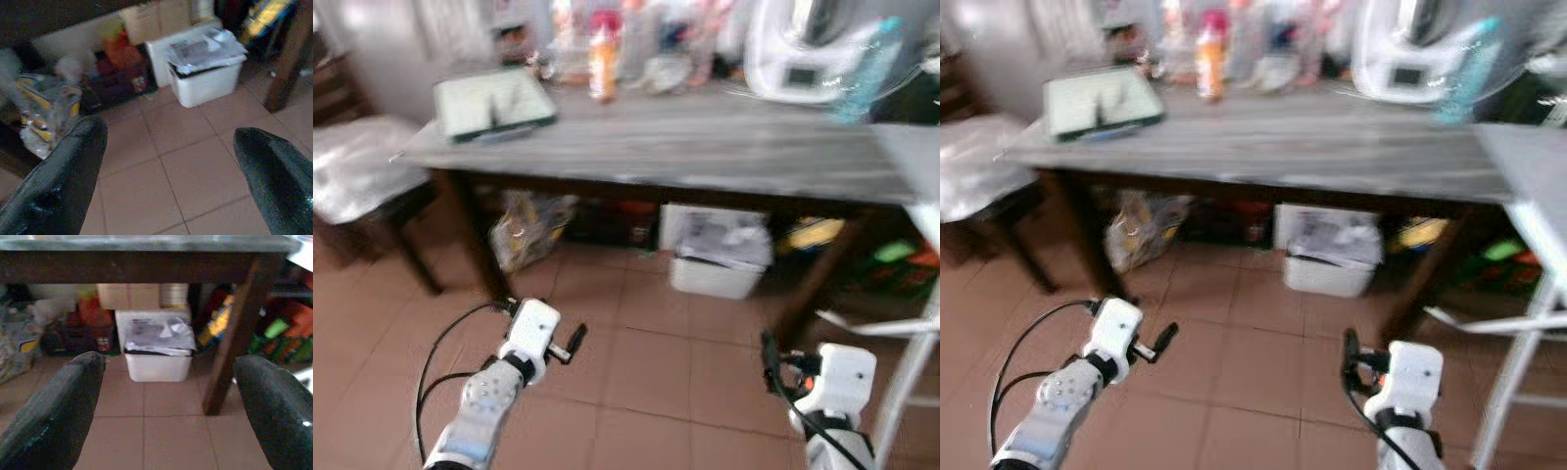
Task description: Setting the table
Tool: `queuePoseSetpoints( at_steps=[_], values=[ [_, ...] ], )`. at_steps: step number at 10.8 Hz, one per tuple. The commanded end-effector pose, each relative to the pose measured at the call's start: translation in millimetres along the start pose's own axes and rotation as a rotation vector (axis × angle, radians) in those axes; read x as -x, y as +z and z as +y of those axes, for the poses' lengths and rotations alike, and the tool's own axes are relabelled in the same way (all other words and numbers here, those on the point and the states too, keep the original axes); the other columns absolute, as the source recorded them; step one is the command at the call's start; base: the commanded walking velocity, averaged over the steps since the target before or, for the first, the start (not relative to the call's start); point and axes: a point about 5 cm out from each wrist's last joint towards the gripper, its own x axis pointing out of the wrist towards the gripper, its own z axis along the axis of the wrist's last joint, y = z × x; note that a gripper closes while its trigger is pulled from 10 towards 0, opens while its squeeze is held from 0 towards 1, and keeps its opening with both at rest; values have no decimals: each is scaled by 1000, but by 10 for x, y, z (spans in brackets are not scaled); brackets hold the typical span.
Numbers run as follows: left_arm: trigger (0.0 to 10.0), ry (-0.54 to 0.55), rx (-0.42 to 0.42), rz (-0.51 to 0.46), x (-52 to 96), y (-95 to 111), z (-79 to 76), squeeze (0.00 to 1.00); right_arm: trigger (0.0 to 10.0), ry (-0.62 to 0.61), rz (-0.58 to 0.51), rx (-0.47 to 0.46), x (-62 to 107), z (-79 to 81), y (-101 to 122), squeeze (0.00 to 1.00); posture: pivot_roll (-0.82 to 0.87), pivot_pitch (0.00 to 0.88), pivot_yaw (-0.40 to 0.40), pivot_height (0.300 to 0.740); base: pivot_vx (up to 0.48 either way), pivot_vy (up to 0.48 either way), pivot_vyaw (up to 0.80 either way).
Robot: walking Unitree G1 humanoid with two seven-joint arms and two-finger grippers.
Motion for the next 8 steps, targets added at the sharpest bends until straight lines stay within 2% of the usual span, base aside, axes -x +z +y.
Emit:
queuePoseSetpoints(
  at_steps=[1,4,8],
  values=[
    [10000,1,-13,7,-2,-11,23,0,10000,0,6,-1,21,22,-10,0,79,90,23,740,0,0,-731],
    [10000,7,-15,21,0,-60,39,0,10000,4,7,-3,14,36,-20,0,84,92,22,740,0,0,-731],
    [10000,37,-22,25,7,-92,77,0,10000,16,-8,0,7,52,3,0,87,90,15,740,0,0,0]
  ],
)
